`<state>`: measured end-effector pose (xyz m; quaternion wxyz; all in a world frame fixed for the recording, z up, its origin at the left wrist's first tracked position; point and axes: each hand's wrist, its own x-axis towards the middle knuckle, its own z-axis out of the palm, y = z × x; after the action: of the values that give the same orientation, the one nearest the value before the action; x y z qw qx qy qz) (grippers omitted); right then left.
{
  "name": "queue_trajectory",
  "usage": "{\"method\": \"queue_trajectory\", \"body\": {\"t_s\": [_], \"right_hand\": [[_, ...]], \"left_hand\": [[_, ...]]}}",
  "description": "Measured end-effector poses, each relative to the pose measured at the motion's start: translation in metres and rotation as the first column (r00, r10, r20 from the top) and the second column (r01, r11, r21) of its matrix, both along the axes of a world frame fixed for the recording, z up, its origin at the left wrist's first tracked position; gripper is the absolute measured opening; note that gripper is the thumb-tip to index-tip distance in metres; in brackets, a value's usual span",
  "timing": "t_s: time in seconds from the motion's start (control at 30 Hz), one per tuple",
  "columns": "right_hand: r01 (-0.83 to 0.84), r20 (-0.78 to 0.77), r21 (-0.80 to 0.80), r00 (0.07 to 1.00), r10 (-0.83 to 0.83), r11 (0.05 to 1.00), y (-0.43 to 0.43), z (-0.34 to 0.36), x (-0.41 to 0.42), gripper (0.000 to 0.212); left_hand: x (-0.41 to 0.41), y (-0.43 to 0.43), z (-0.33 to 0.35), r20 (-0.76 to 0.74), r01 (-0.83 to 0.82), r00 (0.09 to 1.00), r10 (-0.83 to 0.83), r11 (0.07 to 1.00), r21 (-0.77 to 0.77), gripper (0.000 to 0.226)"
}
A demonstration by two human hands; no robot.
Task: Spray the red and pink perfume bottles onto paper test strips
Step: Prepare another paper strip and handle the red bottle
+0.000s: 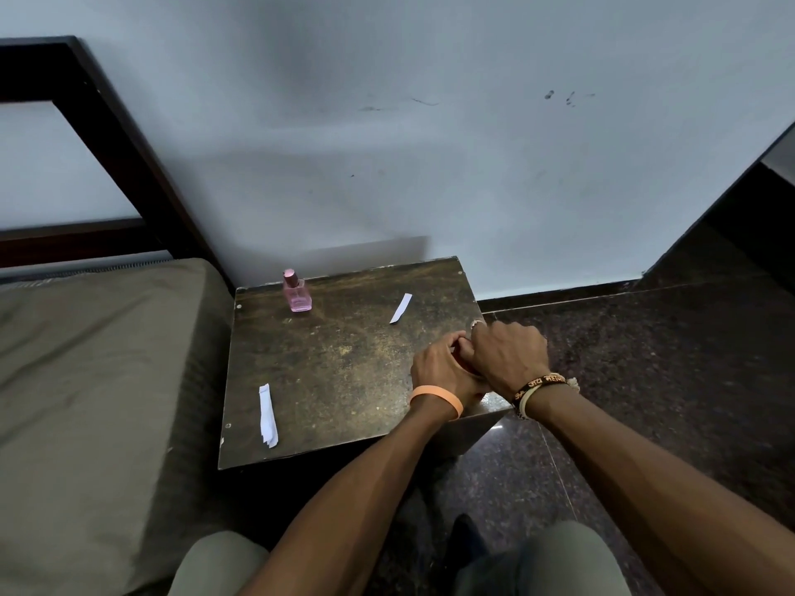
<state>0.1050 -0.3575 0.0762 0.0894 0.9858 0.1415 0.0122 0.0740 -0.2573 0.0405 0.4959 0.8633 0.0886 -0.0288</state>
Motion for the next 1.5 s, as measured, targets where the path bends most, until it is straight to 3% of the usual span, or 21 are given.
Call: {"method": "queue_trajectory", "body": {"t_s": [0.17,0.3,0.4,0.57,0.77,0.9,1.03,1.1,1.27,1.37,1.5], "right_hand": [[0.020,-0.036,0.137,0.999,-0.015,0.990,-0.007,-0.004,-0.004,0.042],[0.133,-0.078,0.269,0.990,-0.116,0.954,0.002,-0.006,-0.007,0.037],[0.168,-0.075,0.330,0.986,-0.151,0.929,0.001,-0.011,-0.013,0.041],[0.317,-0.152,0.499,0.948,-0.279,0.806,-0.009,-0.014,-0.024,0.045],[0.496,-0.437,0.716,0.867,-0.240,0.490,-0.017,-0.027,-0.041,0.035],[0.569,-0.498,0.779,0.817,-0.290,0.264,-0.007,-0.040,-0.050,0.036],[0.610,-0.598,0.789,0.739,-0.310,-0.068,0.007,-0.049,-0.049,0.031],[0.606,-0.619,0.782,0.729,-0.291,-0.144,0.013,-0.049,-0.046,0.031],[0.607,-0.635,0.772,0.748,-0.196,-0.187,0.023,-0.039,-0.028,0.035],[0.586,-0.596,0.803,0.791,-0.138,-0.110,0.032,-0.033,-0.003,0.036],[0.577,-0.579,0.815,0.815,-0.029,-0.063,0.046,-0.031,0.042,0.038]], "left_hand": [[0.000,0.000,-0.004,-0.001,-0.016,1.000,0.016,1.000,0.007,0.071],[-0.003,0.000,-0.003,0.042,-0.063,0.997,0.062,0.998,0.010,0.046],[-0.005,0.000,-0.002,0.052,-0.075,0.996,0.073,0.997,0.024,0.045],[-0.002,-0.004,-0.005,0.056,-0.065,0.996,0.062,0.997,0.044,0.044],[-0.001,0.010,-0.011,-0.041,0.159,0.987,-0.157,0.986,0.048,0.086],[0.004,0.018,-0.014,-0.059,0.139,0.988,-0.141,0.990,-0.027,0.071],[0.005,0.024,-0.021,-0.138,0.114,0.979,-0.148,0.967,-0.227,0.063],[0.005,0.028,-0.021,-0.132,0.101,0.982,-0.138,0.961,-0.256,0.062],[0.021,0.044,-0.012,-0.076,0.075,0.992,-0.099,0.959,-0.274,0.062],[0.040,0.061,-0.003,-0.017,0.073,0.997,-0.082,0.956,-0.284,0.059],[0.073,0.086,0.006,0.002,0.080,0.997,-0.083,0.961,-0.263,0.072]]}}
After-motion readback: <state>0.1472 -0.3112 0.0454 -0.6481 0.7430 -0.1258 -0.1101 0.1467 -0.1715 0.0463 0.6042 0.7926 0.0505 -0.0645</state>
